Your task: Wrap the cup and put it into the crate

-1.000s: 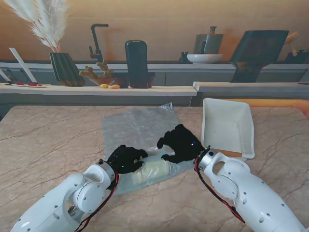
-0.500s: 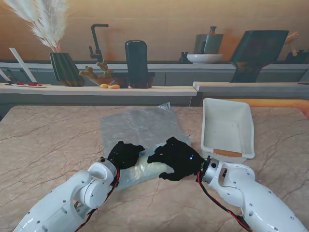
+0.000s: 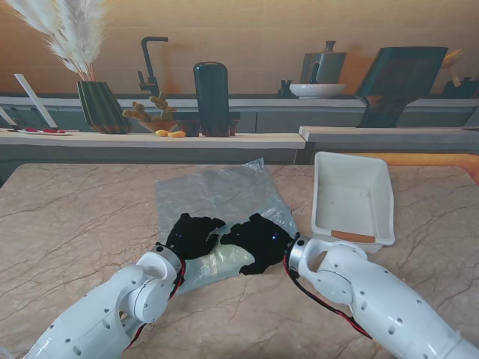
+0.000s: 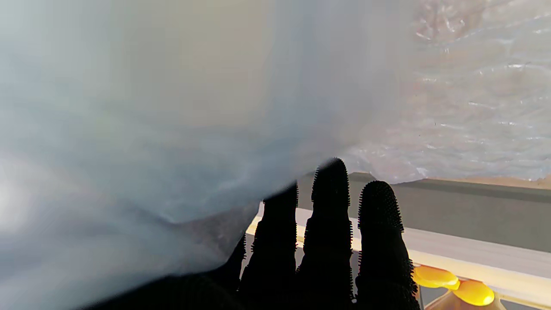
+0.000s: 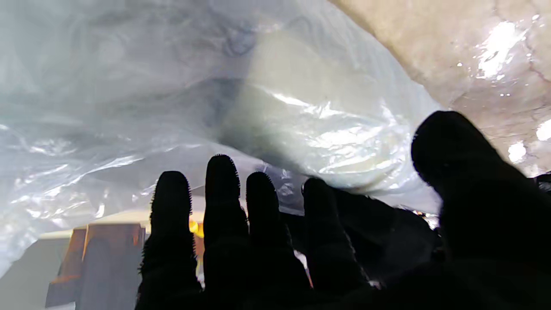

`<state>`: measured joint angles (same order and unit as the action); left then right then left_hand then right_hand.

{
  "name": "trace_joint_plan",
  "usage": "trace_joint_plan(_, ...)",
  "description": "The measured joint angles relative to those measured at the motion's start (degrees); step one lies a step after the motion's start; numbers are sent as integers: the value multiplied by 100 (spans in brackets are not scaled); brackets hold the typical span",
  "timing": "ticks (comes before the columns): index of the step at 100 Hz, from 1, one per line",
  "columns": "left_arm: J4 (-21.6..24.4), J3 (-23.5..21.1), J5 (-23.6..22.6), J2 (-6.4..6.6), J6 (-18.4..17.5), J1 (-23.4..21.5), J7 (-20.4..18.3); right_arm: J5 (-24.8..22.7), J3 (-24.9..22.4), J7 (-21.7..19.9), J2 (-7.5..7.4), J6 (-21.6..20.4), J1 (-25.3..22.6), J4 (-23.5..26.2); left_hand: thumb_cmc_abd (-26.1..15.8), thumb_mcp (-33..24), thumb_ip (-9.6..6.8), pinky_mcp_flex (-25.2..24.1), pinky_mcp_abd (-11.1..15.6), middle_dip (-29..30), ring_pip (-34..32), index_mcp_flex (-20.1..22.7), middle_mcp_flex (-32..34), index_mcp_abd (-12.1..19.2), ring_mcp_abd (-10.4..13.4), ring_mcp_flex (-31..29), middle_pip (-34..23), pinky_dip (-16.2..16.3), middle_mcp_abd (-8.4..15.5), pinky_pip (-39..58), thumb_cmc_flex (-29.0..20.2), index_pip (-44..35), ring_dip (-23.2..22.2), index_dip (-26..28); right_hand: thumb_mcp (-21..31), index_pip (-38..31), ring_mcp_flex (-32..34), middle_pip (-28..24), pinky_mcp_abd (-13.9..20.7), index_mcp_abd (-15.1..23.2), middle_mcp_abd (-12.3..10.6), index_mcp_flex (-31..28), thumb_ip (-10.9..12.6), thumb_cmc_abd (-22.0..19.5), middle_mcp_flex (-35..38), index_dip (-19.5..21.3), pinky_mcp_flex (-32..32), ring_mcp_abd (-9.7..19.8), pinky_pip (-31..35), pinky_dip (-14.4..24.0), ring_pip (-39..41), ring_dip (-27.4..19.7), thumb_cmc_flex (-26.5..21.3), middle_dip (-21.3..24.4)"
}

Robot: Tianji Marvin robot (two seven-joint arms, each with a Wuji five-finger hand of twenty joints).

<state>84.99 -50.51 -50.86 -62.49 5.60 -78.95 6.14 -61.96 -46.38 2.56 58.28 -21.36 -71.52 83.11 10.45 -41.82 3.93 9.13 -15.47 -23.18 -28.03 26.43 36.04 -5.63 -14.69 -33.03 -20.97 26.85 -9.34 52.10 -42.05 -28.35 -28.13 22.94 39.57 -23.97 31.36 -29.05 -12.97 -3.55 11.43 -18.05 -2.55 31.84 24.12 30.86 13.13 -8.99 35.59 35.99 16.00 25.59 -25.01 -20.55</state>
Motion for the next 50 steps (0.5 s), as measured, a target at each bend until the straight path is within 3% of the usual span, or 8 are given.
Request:
trace_joint_plan(4, -24, 2, -50, -3, -9, -6, 89, 210, 112, -257, 4, 101, 97, -17, 109, 99, -2, -24, -2, 3, 3, -117, -54, -3, 0, 24, -2, -16, 0, -22, 63, 73, 0, -6, 0, 225, 10, -4, -60, -209, 20, 175, 0, 0, -35, 2, 20, -11, -4, 0, 4, 0, 0, 15)
trace_joint_plan(8, -48, 2, -74, -7, -28, -15, 186, 383, 255, -445, 4, 196, 209, -32, 155, 135, -132, -56, -24, 17, 45, -202, -166, -30, 0, 88, 46, -37, -6, -39, 111, 143, 0, -69, -9, 331, -24, -5, -61, -465, 71, 311, 0, 0, -39, 90, 81, -45, -4, 1, 27, -54, -1, 26)
trace_joint_plan(16, -88, -53, -130, -14, -86, -53, 319, 449, 645, -459, 6, 329, 516, -162, 157, 118, -329, -81, -31, 65, 119, -286, -351, -42, 0, 152, 134, -39, -7, -77, 105, 210, 0, -72, -12, 355, 108, -15, -64, -774, 141, 372, 0, 0, -93, 168, 248, -121, 14, 193, 187, 79, -4, 31)
trace_joint_plan(29, -54, -274, -405, -15, -177, -229, 465, 502, 1016, -516, 57, 452, 848, -381, 177, 391, -333, -107, -55, 79, 119, -335, -348, -42, 0, 152, 118, -41, -8, -146, 104, 283, 0, -77, -33, 491, 254, -219, -67, -642, 145, 504, 0, 0, -98, 235, 377, 114, 213, 367, 602, 351, -13, 32)
trace_joint_plan(37, -2, -412, -372, -17, -262, -369, 632, 612, 1214, -541, 91, 568, 979, -507, 473, 838, -303, -137, -67, 83, 157, -335, -496, -43, 0, 248, 193, -57, -24, -151, 138, 288, 0, -77, -60, 488, 411, -468, -67, -603, 144, 513, 0, 0, 69, 462, 443, 327, 449, 464, 1111, 645, -19, -76)
trace_joint_plan(50, 151, -634, -335, -41, -633, -637, 1047, 879, 1539, -528, 159, 747, 1203, -744, 799, 1376, -311, -236, -82, 134, 453, -334, -643, -43, 0, 535, 217, -117, -53, -281, 293, 346, 63, -77, -95, 374, 464, -1145, -49, -637, 88, 446, -8, 77, 470, 527, 531, 326, 1130, 620, 2020, 1157, -183, -451)
